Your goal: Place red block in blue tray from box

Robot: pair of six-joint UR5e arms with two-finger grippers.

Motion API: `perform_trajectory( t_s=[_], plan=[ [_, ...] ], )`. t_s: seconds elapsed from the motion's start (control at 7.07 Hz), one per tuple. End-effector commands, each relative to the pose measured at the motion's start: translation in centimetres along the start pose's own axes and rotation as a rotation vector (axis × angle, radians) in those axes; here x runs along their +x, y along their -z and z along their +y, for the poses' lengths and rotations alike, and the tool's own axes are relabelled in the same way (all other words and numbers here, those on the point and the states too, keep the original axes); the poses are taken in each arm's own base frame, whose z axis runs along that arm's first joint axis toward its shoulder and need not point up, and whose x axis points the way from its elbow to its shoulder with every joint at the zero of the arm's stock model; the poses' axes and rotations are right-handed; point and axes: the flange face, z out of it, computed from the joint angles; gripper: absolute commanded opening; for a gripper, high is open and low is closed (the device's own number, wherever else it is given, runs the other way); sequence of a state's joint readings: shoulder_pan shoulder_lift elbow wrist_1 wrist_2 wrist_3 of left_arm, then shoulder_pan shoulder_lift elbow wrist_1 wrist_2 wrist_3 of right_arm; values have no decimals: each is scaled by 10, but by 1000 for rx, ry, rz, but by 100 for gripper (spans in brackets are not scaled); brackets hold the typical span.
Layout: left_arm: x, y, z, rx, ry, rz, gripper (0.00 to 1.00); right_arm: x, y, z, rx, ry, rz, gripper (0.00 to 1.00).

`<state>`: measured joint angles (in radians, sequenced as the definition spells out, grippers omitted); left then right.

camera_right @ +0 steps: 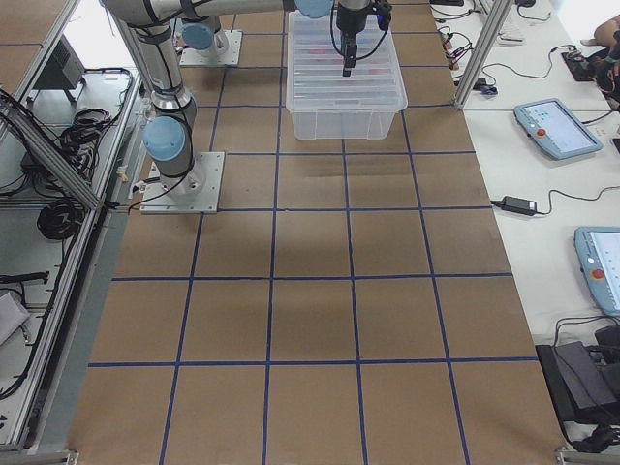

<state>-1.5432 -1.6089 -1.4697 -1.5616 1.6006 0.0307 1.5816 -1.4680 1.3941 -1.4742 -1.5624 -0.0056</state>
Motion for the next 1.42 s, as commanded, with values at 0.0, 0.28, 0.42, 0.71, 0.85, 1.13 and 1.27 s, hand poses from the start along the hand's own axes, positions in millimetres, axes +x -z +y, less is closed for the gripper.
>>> perform_trajectory(
  t_s=[0.0, 0.28, 0.42, 0.71, 0.85, 1.13, 1.27],
  plan=[
    [1, 1, -1, 3, -3, -2, 100, 0, 0, 0, 0, 1, 1, 100],
    [5, -1, -2, -1, -11, -2, 100, 0, -2, -1, -5, -4, -2, 100],
    [6, 2, 0, 3, -11, 1, 100, 0, -13, -4, -9, -3, -4, 100],
    [6, -1, -2, 0, -12, 1, 100, 0, -72, -15, 81, 9, 4, 100],
    [6, 1, -2, 3, -12, 0, 100, 6, -114, -15, 108, 9, 24, 100],
    [7, 2, 0, 5, -12, 3, 100, 11, -164, -33, 146, 1, 55, 100],
    [6, 0, -1, 2, -12, 1, 100, 11, -159, -35, 152, 4, 57, 100]
  ],
)
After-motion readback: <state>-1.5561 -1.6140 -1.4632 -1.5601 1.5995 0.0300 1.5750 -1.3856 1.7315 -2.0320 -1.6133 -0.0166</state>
